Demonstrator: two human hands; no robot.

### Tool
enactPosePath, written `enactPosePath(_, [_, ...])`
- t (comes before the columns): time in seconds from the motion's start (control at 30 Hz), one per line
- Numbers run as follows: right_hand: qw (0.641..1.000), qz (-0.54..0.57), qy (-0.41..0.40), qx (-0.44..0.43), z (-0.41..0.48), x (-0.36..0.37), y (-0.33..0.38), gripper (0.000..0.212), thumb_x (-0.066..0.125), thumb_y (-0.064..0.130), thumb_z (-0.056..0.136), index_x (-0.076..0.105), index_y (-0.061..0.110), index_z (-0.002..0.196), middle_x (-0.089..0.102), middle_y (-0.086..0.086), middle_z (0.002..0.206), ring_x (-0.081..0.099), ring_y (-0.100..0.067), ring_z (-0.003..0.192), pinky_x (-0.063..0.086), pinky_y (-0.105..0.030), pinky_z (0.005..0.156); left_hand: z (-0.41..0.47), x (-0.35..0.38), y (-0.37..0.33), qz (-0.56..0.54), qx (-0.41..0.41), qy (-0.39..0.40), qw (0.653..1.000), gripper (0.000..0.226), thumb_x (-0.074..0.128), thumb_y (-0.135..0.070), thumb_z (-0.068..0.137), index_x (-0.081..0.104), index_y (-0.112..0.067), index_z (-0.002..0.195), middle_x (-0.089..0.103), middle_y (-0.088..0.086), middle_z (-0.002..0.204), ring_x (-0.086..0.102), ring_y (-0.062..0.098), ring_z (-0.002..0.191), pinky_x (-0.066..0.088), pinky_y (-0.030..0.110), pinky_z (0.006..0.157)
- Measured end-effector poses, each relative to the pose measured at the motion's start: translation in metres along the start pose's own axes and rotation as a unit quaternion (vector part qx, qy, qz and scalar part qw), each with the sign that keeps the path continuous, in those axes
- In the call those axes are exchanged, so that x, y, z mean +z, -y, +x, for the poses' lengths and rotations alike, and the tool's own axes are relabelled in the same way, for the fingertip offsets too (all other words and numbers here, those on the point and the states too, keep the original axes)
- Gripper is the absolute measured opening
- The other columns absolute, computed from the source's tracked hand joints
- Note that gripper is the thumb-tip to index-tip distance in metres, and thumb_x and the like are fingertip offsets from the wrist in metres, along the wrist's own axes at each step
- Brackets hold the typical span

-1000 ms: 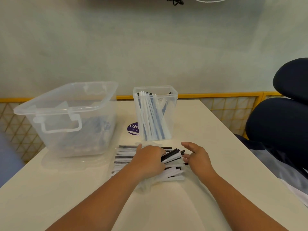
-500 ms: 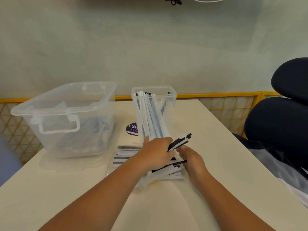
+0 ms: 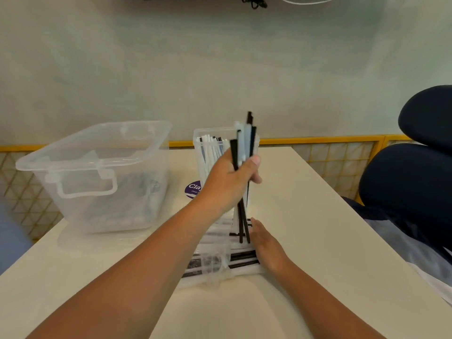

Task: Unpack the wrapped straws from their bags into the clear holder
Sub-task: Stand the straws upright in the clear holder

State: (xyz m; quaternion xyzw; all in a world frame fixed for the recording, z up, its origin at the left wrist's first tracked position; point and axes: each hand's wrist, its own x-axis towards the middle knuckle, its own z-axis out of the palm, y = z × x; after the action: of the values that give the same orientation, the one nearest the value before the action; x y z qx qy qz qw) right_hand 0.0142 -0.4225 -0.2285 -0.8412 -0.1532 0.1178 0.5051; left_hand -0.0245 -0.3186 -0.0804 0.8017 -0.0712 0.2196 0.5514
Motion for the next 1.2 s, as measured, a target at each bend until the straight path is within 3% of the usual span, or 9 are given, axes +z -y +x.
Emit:
enactPosePath(0.17, [1.0,-0.006,0.009,-0.012,-0.002,0.003,-0.002,0.053,0.032,0.035,0.1,0.019,0.018,0.148,0.018,0.004,0.156,0.016,-0.01,0.143,0.008,-0.017,0.111,0.001,-0.027,-0.014,-0.054,0.024,-0.09,0.994,0.022,0.048,-0.024,0.096,0.053,-0.019,0.075,0.058,-0.009,0.059,0.061,0.003,0.065,0.051,0.023,0.078])
enactPosePath(0.3, [1.0,0.0,-0.007,-0.024,0.0,-0.003,0.003,0.051,0.033,0.033,0.1,0.022,0.018,0.148,0.018,0.003,0.156,0.016,-0.01,0.143,0.008,-0.019,0.112,-0.002,-0.047,-0.001,-0.015,0.014,-0.114,0.993,0.015,0.048,-0.026,0.095,0.054,-0.014,0.09,0.054,-0.005,0.065,0.056,0.01,0.067,0.052,0.037,0.085])
enactPosePath(0.6, [0.992,0.019,-0.068,-0.1,0.008,-0.032,0.066,0.044,0.04,0.03,0.099,0.04,0.017,0.14,0.039,0.0,0.147,0.034,-0.013,0.136,0.018,-0.015,0.103,-0.028,-0.029,0.063,0.005,-0.079,-0.075,0.994,0.008,0.059,-0.018,0.089,0.055,-0.023,0.085,0.056,-0.007,0.071,0.056,0.008,0.067,0.046,0.009,0.057])
enactPosePath(0.77, [0.984,-0.024,-0.058,-0.165,0.003,-0.037,0.1,0.045,0.04,0.03,0.098,0.038,0.018,0.141,0.041,-0.001,0.146,0.033,-0.013,0.138,0.012,-0.036,0.119,-0.03,-0.021,0.082,-0.027,-0.092,-0.076,0.993,0.014,0.065,-0.021,0.086,0.055,-0.031,0.088,0.059,-0.014,0.071,0.057,0.0,0.065,0.046,0.018,0.067])
enactPosePath(0.83, [0.982,-0.013,-0.042,-0.183,0.003,-0.035,0.109,0.045,0.041,0.031,0.098,0.036,0.024,0.142,0.038,0.002,0.148,0.032,-0.013,0.138,0.015,-0.035,0.119,-0.027,-0.022,0.082,-0.034,-0.089,-0.087,0.992,0.015,0.065,-0.021,0.086,0.056,-0.032,0.091,0.059,-0.011,0.072,0.057,0.004,0.067,0.049,0.023,0.07])
enactPosePath(0.9, [0.979,0.004,-0.012,-0.203,0.003,-0.032,0.118,0.049,0.043,0.036,0.096,0.031,0.032,0.143,0.034,0.006,0.15,0.029,-0.011,0.139,0.02,-0.028,0.115,-0.022,-0.024,0.077,-0.022,-0.072,-0.092,0.993,0.013,0.064,-0.021,0.086,0.056,-0.031,0.088,0.057,-0.007,0.071,0.057,0.008,0.068,0.052,0.029,0.071])
enactPosePath(1.03, [0.97,0.049,0.039,-0.237,0.005,-0.022,0.14,0.065,0.055,0.053,0.079,0.032,0.039,0.139,0.052,0.012,0.134,0.048,-0.009,0.125,0.04,-0.03,0.103,-0.011,-0.027,0.063,0.024,-0.039,-0.068,0.997,0.012,0.06,-0.015,0.088,0.056,-0.026,0.087,0.06,-0.012,0.071,0.059,0.001,0.068,0.044,0.011,0.059])
enactPosePath(1.13, [0.967,0.131,0.002,-0.219,0.009,-0.022,0.159,0.031,0.068,0.029,0.082,0.047,0.041,0.1,0.063,0.014,0.1,0.061,-0.006,0.097,0.047,-0.021,0.082,-0.005,-0.025,0.056,0.048,-0.031,-0.051,0.997,0.018,0.059,-0.01,0.088,0.057,-0.02,0.103,0.063,-0.007,0.078,0.063,0.01,0.077,0.047,0.018,0.064])
enactPosePath(1.2, [0.963,0.177,-0.021,-0.202,0.012,-0.024,0.167,0.02,0.068,0.021,0.082,0.054,0.033,0.09,0.068,0.004,0.085,0.064,-0.005,0.079,0.049,-0.018,0.068,-0.002,-0.024,0.053,0.05,-0.027,-0.047,0.997,0.012,0.062,-0.009,0.086,0.057,-0.017,0.094,0.061,-0.003,0.074,0.061,0.013,0.074,0.046,0.021,0.063])
